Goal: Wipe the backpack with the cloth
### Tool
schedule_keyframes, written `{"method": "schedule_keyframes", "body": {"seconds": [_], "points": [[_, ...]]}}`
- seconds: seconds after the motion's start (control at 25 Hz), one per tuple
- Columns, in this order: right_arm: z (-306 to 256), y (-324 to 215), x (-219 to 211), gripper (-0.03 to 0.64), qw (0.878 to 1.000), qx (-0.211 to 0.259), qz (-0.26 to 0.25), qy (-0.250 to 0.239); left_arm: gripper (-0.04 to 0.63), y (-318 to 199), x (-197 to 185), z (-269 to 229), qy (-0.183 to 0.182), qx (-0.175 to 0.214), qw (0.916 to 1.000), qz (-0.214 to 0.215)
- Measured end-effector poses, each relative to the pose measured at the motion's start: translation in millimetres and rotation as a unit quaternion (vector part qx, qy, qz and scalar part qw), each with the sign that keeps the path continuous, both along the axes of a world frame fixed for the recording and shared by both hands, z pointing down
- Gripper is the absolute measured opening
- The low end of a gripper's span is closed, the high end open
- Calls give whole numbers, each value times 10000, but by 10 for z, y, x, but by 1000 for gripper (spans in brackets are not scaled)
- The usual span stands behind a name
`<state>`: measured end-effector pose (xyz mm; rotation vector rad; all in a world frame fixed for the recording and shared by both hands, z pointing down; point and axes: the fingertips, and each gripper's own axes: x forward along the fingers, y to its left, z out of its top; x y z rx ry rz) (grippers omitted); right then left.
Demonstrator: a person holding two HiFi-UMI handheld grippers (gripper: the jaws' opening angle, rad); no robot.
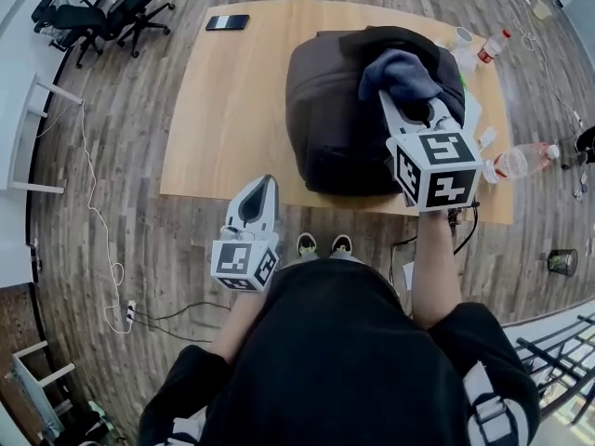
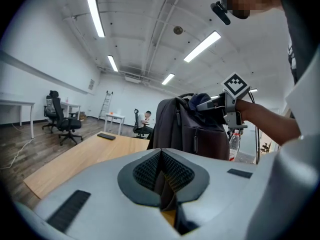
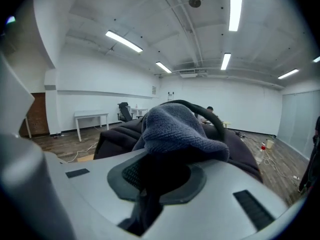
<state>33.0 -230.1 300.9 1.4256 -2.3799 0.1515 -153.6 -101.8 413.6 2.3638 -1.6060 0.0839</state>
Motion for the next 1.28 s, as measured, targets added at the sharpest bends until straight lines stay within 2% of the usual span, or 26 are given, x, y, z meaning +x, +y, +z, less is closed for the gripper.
{"method": "schedule_keyframes", "body": {"seconds": [0.2,0.4,0.56,0.64,0.76,1.0,1.28], "points": [[15,77,-715,54,9969,59,-672,399,15,56,-152,75,5,-29,9998,-194],[32,460,-1212,54,9886,213,-1268,788,15,-8,-72,69,76,-80,9999,-39],[555,943,-1452,54,9677,-411,-2101,1333,15,-60,109,108,137,-123,9996,214],[874,1187,-1475,54,9568,-769,-2296,1611,15,-64,188,128,164,-162,9992,342],[1125,1366,-1367,54,9550,-1021,-2208,1700,15,-64,267,163,181,-207,9982,529],[1175,1390,-954,54,9697,-1392,-1666,1119,15,-57,401,268,217,-328,9959,811],[1132,1374,-261,54,9865,-1419,-711,407,15,-77,512,310,206,-351,9946,957]]}}
